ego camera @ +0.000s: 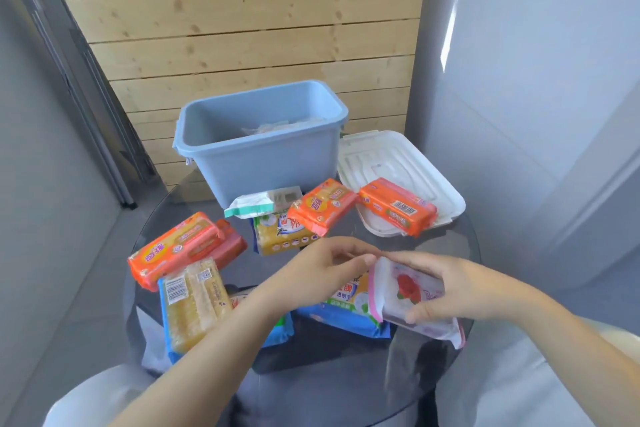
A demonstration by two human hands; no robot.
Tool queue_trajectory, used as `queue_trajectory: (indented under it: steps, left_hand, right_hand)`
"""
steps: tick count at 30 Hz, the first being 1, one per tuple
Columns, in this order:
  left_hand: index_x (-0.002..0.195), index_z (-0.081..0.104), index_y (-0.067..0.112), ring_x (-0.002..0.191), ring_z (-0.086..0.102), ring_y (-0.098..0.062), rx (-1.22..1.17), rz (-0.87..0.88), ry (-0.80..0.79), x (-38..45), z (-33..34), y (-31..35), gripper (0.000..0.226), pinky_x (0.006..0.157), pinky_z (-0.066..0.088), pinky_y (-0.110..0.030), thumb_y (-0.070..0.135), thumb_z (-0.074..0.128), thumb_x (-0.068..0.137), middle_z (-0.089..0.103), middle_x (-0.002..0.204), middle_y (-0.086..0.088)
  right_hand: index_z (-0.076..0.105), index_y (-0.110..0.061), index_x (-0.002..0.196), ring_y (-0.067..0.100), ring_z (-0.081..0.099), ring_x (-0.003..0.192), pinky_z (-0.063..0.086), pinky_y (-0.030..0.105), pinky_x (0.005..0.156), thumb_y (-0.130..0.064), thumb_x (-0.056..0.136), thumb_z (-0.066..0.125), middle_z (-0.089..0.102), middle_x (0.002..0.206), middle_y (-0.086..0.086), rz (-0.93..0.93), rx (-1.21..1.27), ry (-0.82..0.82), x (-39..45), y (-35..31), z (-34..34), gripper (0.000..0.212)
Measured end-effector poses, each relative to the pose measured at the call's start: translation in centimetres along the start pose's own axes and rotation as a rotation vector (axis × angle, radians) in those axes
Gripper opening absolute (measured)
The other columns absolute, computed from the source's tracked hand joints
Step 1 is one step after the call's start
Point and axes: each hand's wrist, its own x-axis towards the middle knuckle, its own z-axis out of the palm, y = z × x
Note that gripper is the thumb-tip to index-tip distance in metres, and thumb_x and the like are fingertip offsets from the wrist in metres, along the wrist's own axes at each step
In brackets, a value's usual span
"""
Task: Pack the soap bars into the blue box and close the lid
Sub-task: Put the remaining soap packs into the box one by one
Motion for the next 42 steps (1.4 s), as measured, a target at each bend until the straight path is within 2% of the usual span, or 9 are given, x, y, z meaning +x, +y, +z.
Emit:
queue_trajectory:
  steps: [3, 11, 16, 22, 26, 30, 36, 39, 42]
  left_hand:
    - [0.108, 0.067, 0.032, 0.103, 0.065, -0.005, -0.012, -0.021, 0.007, -0.2, 0.1, -0.1, 0.023, 0.097, 0.05, -0.037, 0.037, 0.05, 0.093, 0.07, 0.109, 0.01]
    - [0.105, 0.065, 0.039, 0.103, 0.063, -0.003, -0.007, -0.048, 0.073, -1.7, -0.5, -0.3, 0.021, 0.097, 0.05, -0.035, 0.04, 0.047, 0.094, 0.068, 0.108, 0.017]
    - [0.114, 0.061, 0.034, 0.101, 0.062, -0.002, -0.011, -0.114, 0.201, -2.4, -1.6, -1.0, 0.027, 0.087, 0.049, -0.02, 0.041, 0.044, 0.094, 0.066, 0.109, 0.015]
    - [0.092, 0.07, 0.024, 0.09, 0.068, -0.016, -0.123, -0.228, 0.368, -3.0, -2.8, -1.8, 0.034, 0.085, 0.051, -0.033, 0.04, 0.039, 0.096, 0.072, 0.102, -0.007]
    - [0.087, 0.068, 0.037, 0.092, 0.067, -0.013, -0.104, -0.263, 0.293, -3.5, -3.2, -2.0, 0.03, 0.085, 0.054, -0.032, 0.042, 0.04, 0.095, 0.074, 0.097, 0.005]
    - [0.108, 0.064, 0.03, 0.094, 0.063, -0.007, 0.074, -0.315, 0.218, -3.7, -3.0, -2.7, 0.026, 0.081, 0.05, -0.025, 0.039, 0.045, 0.093, 0.069, 0.105, 0.009]
    - [0.108, 0.063, 0.021, 0.093, 0.064, -0.014, 0.196, -0.377, 0.113, -3.4, -3.4, -2.6, 0.038, 0.082, 0.05, -0.033, 0.048, 0.042, 0.092, 0.068, 0.104, 0.0]
    - [0.102, 0.064, 0.017, 0.093, 0.064, -0.02, 0.23, -0.427, 0.066, -2.9, -3.7, -2.5, 0.044, 0.077, 0.048, -0.032, 0.053, 0.04, 0.092, 0.068, 0.102, -0.006]
    - [0.105, 0.062, 0.018, 0.09, 0.063, -0.017, 0.236, -0.46, 0.018, -2.6, -3.6, -2.3, 0.049, 0.082, 0.048, -0.032, 0.058, 0.038, 0.09, 0.068, 0.102, -0.002]
  right_hand:
    - [0.031, -0.055, 0.134, -0.013, 0.047, 0.117, 0.041, 0.007, 0.092, -0.045, 0.06, 0.083, 0.048, 0.127, -0.035, 0.024, -0.025, -0.028, -0.3, 0.7, 0.3, 0.091]
    - [0.033, -0.067, 0.121, -0.023, 0.047, 0.104, 0.044, 0.002, 0.078, -0.041, 0.064, 0.077, 0.048, 0.115, -0.042, -0.011, -0.068, 0.092, 0.4, 0.2, 0.5, 0.077]
    - [0.025, -0.071, 0.121, -0.031, 0.041, 0.098, 0.039, -0.007, 0.067, -0.049, 0.062, 0.071, 0.037, 0.113, -0.049, -0.059, -0.161, 0.149, 1.8, -2.5, 0.6, 0.078]
    - [0.028, -0.045, 0.141, -0.003, 0.055, 0.106, 0.048, 0.013, 0.079, -0.054, 0.057, 0.066, 0.05, 0.123, -0.03, -0.091, -0.262, 0.188, 4.7, -5.0, 2.5, 0.092]
    - [0.048, -0.041, 0.127, 0.001, 0.063, 0.089, 0.054, 0.02, 0.071, -0.055, 0.056, 0.066, 0.067, 0.107, -0.019, -0.101, -0.321, 0.189, 5.8, -6.5, 3.7, 0.074]
    - [0.053, -0.039, 0.11, 0.005, 0.062, 0.083, 0.053, 0.026, 0.068, -0.061, 0.058, 0.064, 0.067, 0.094, -0.016, -0.089, -0.388, 0.171, 5.9, -6.9, 4.7, 0.057]
    - [0.029, -0.027, 0.145, 0.017, 0.03, 0.139, 0.03, 0.036, 0.111, -0.059, 0.081, 0.053, 0.034, 0.151, -0.004, 0.132, -0.305, 0.294, 4.3, -4.5, 4.0, 0.075]
    - [0.035, -0.028, 0.141, 0.013, 0.047, 0.125, 0.042, 0.027, 0.094, -0.058, 0.082, 0.052, 0.046, 0.142, -0.004, 0.281, -0.196, 0.277, 3.4, -3.5, 3.7, 0.068]
    - [0.045, -0.034, 0.121, 0.008, 0.067, 0.084, 0.055, 0.023, 0.061, -0.062, 0.082, 0.047, 0.063, 0.11, -0.014, 0.376, -0.002, 0.209, 2.4, -3.3, 4.0, 0.048]
